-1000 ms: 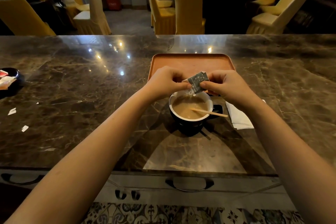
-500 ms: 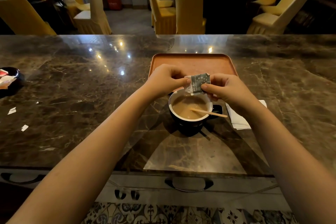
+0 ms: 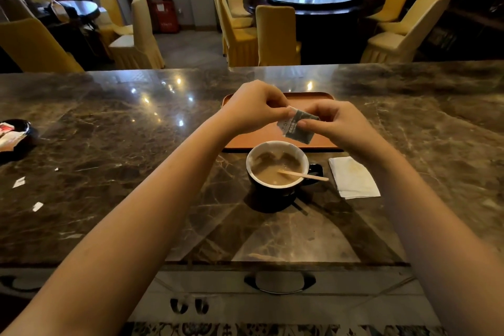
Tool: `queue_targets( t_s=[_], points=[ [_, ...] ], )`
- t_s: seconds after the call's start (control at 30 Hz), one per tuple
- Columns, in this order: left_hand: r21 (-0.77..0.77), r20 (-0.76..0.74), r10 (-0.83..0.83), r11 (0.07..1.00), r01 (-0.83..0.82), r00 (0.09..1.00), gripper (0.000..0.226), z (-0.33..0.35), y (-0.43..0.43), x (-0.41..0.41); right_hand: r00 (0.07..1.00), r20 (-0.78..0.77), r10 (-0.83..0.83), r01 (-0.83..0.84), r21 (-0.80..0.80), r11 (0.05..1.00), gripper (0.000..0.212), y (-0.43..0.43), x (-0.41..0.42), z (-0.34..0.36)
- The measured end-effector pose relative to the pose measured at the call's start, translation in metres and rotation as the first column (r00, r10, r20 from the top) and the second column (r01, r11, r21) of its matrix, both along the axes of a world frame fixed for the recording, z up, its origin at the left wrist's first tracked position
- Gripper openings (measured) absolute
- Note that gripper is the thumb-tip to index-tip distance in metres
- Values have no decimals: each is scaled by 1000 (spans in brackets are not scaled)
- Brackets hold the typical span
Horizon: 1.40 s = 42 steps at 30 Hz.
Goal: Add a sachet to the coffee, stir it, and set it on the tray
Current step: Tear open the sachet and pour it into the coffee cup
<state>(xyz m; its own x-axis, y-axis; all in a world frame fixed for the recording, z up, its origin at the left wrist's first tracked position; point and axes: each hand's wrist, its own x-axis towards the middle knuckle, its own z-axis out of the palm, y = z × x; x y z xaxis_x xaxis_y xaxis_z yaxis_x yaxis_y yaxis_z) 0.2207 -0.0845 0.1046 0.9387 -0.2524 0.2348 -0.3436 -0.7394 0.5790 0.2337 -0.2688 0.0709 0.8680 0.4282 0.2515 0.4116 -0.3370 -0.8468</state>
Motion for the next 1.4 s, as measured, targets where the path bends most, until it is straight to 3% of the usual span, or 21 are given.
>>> queue_targets(
  t_s=[0.13,0.33,0.47,0.77,1.1,1.27,1.4],
  points=[
    [-161,2,64,985,-63,998,20,-7,8,-11,994,-108,17,0,158,987,7,-4,-5,-4],
    [-371,-97,116,918,-144,989,7,-26,9,-34,987,-161,8,33,250,968,23,-2,-9,0],
    [-438,-74,155,882,-172,985,6,-27,2,-40,991,-135,22,13,258,966,24,8,-16,3],
    [-434,-10,274,865,-251,962,4,-23,5,-49,994,18,-109,103,200,974,15,14,-24,9],
    [-494,-38,242,839,-229,969,13,-17,12,-63,1000,-4,-8,9,270,963,8,25,-32,12],
    [-536,-30,208,822,-192,978,9,-18,17,-70,994,97,-51,31,198,980,6,38,-31,11],
    [-551,-31,228,809,-206,973,9,-20,26,-72,998,67,6,-21,236,971,6,44,-33,12]
  ],
)
